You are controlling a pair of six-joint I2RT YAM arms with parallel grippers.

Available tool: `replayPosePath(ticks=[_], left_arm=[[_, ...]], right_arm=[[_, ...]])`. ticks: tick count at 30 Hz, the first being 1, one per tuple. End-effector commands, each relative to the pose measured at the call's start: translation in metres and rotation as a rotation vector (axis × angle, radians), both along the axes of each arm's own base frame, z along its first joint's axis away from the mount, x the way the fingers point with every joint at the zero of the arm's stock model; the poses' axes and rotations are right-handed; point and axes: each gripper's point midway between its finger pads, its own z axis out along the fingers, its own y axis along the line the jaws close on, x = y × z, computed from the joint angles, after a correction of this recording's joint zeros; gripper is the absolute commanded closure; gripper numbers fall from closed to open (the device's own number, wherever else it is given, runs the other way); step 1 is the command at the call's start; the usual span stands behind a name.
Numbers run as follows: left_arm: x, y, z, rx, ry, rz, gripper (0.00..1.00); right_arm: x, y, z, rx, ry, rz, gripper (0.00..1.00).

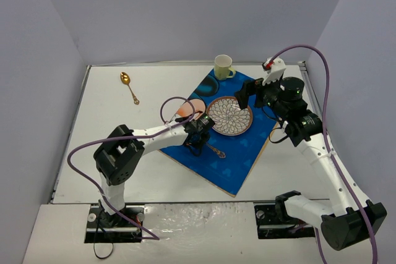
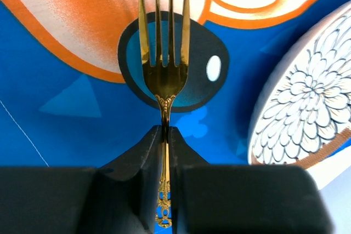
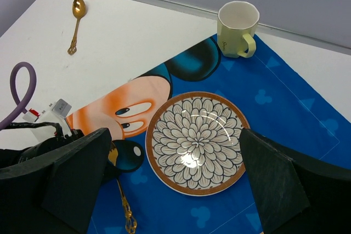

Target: Set the dinner table for one person

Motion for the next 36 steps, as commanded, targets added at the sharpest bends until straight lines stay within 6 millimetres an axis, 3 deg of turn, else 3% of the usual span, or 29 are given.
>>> replayPosePath(ticks=[1,7,10,13,16,18,20,23,29,36], left_arm=[[-0.002,-0.002,0.003,-0.012,-0.005,0.000,0.88],[-0.003,-0.004,0.004,-0.012,0.001,-0.021,0.71],[-0.003,-0.009,0.019,-0.025,-0.012,-0.057,0.61],[0.004,-0.004,0.053,0.003,-0.100,-0.129,0.53],[0.023,0.008,0.095,0.042,-0.223,-0.216,0.36],[0.037,0.026,0.124,0.074,-0.311,-0.264,0.23],[0.051,0.047,0.140,0.152,-0.396,-0.347,0.12],[0.078,0.099,0.165,0.250,-0.496,-0.359,0.05],[0.127,0.185,0.186,0.369,-0.656,-0.486,0.04],[0.186,0.273,0.185,0.355,-0.747,-0.502,0.08]], right_arm=[[-0.001,0.002,0.020,0.009,-0.081,0.018,0.00],[0.000,0.001,0.018,0.004,-0.078,0.012,0.00],[0.000,0.001,0.018,0.002,-0.081,0.014,0.00],[-0.001,-0.001,0.021,-0.006,-0.094,0.010,0.00],[-0.002,-0.001,0.025,-0.007,-0.106,0.009,0.00],[-0.003,-0.001,0.028,-0.005,-0.111,0.014,0.00],[-0.003,0.000,0.029,-0.002,-0.112,0.017,0.00],[-0.003,0.000,0.030,-0.003,-0.116,0.018,0.00],[0.000,0.005,0.024,-0.005,-0.097,0.038,0.00],[0.000,0.017,0.017,-0.025,-0.089,0.125,0.00]])
